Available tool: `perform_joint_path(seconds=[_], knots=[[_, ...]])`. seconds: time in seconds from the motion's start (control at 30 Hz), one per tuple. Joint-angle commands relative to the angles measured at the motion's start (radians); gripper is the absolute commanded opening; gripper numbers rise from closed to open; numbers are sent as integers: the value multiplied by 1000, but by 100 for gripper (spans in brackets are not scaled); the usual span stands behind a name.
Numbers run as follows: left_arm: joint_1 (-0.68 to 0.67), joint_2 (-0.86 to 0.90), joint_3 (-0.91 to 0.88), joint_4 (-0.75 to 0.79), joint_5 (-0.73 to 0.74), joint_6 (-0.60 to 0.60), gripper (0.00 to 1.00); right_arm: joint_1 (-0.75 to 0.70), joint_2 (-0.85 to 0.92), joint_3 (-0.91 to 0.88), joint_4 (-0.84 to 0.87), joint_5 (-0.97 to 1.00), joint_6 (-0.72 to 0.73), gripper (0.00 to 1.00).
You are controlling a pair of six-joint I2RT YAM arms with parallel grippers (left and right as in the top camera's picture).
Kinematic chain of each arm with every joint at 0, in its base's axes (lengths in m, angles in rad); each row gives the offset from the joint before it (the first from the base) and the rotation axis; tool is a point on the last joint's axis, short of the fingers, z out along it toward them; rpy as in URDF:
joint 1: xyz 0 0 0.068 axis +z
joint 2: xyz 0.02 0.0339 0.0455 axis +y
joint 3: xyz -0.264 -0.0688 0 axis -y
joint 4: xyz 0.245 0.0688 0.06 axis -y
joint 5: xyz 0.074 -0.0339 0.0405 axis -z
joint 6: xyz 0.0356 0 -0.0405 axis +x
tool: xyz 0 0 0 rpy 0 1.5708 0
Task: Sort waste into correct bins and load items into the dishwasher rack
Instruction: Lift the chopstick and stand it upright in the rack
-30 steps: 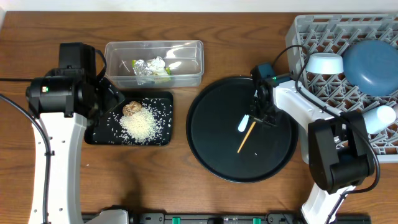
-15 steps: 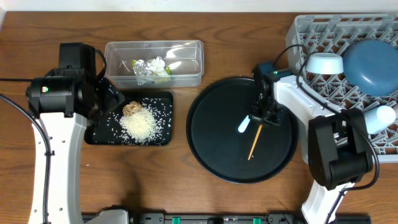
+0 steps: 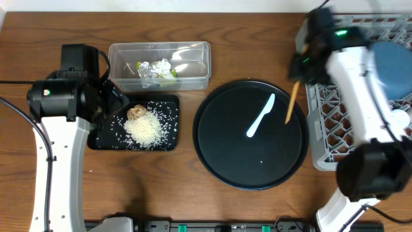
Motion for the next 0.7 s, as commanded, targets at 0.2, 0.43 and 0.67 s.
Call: perform_joint_path(seconds=[0.2, 0.43, 0.67], knots=[[3, 5, 4, 4, -16, -6, 98, -151, -1, 27, 98, -21, -423, 1], [3, 5, 4, 21, -16, -6, 98, -183, 56, 19, 140, -21, -515, 1], [3, 5, 4, 24, -16, -6, 98, -183, 121, 19, 163, -21, -564, 1]])
